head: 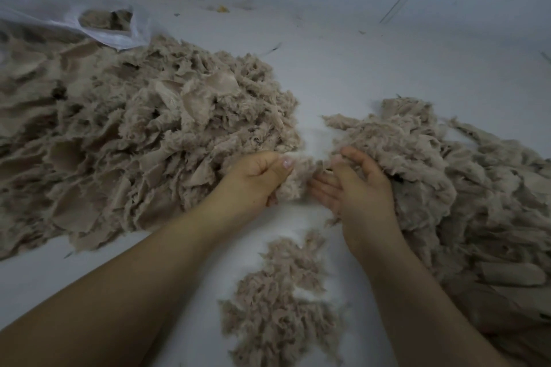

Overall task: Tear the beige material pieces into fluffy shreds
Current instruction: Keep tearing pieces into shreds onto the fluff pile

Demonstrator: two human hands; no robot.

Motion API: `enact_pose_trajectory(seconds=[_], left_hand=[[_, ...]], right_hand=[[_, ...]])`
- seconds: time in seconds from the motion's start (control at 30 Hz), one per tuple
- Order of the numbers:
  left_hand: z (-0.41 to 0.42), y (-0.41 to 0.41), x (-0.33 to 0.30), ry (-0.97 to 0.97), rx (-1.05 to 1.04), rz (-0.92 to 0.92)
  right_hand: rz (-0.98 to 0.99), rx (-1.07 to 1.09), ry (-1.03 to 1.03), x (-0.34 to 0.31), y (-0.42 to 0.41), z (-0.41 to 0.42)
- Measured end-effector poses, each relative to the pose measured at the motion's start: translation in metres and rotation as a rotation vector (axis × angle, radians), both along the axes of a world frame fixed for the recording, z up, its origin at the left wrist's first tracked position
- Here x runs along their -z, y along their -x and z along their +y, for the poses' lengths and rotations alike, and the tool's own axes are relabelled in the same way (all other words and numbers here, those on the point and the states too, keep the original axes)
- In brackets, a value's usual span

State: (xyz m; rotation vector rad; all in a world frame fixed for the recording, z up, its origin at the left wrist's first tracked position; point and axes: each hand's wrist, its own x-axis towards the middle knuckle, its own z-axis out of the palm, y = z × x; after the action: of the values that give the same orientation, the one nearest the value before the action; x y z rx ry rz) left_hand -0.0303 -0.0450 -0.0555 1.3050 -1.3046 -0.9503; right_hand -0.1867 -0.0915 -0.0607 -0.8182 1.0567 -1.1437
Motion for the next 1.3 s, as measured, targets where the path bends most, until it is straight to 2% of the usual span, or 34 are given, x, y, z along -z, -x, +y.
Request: enact_pose_trajectory(seconds=[0.07, 0.17, 0.27, 0.37, 0.57, 0.77, 0.87, 1.0, 1.03, 1.2, 1.3], left_hand=[[-0.001, 0.007, -0.002, 0.003, 0.015, -0.021], [-0.003, 0.012, -0.004, 0.008, 0.044, 0.056], [-0.003, 0.016, -0.005, -0.014, 0.117, 0.161], [-0.004, 0.015, -0.006, 0.005, 0.182, 0.169], [-0.007, 0.007, 0.005, -0.014, 0.095, 0.207], [-0.01, 0.011, 0.003, 0.006, -0.023, 0.12], [-0.01, 0.011, 0.001, 0.011, -0.101, 0.214], [-0.013, 0.005, 0.002, -0.055, -0.233, 0.492], [-0.013, 0.005, 0.001, -0.074, -0.237, 0.505], [-0.014, 0.012, 0.003, -0.133, -0.117, 0.261], [-0.016, 0.012, 0.004, -0.124, -0.212, 0.323]], right_hand=[[0.071, -0.058, 0.054, -0.003, 0.002, 0.001], [0.191, -0.18, 0.146, -0.002, 0.002, 0.004], [0.16, -0.285, 0.18, -0.002, 0.002, 0.004], [0.131, -0.289, 0.228, -0.001, 0.005, 0.005], [0.247, -0.214, 0.206, 0.006, 0.004, 0.0], [0.294, -0.234, 0.222, 0.011, 0.003, -0.003], [0.319, -0.251, 0.235, 0.012, 0.004, -0.004], [0.33, -0.261, 0.246, 0.009, 0.004, -0.001], [0.328, -0.262, 0.241, 0.008, 0.003, -0.001], [0.24, -0.322, 0.23, 0.002, 0.001, 0.006], [0.345, -0.213, 0.22, 0.002, 0.001, 0.004]])
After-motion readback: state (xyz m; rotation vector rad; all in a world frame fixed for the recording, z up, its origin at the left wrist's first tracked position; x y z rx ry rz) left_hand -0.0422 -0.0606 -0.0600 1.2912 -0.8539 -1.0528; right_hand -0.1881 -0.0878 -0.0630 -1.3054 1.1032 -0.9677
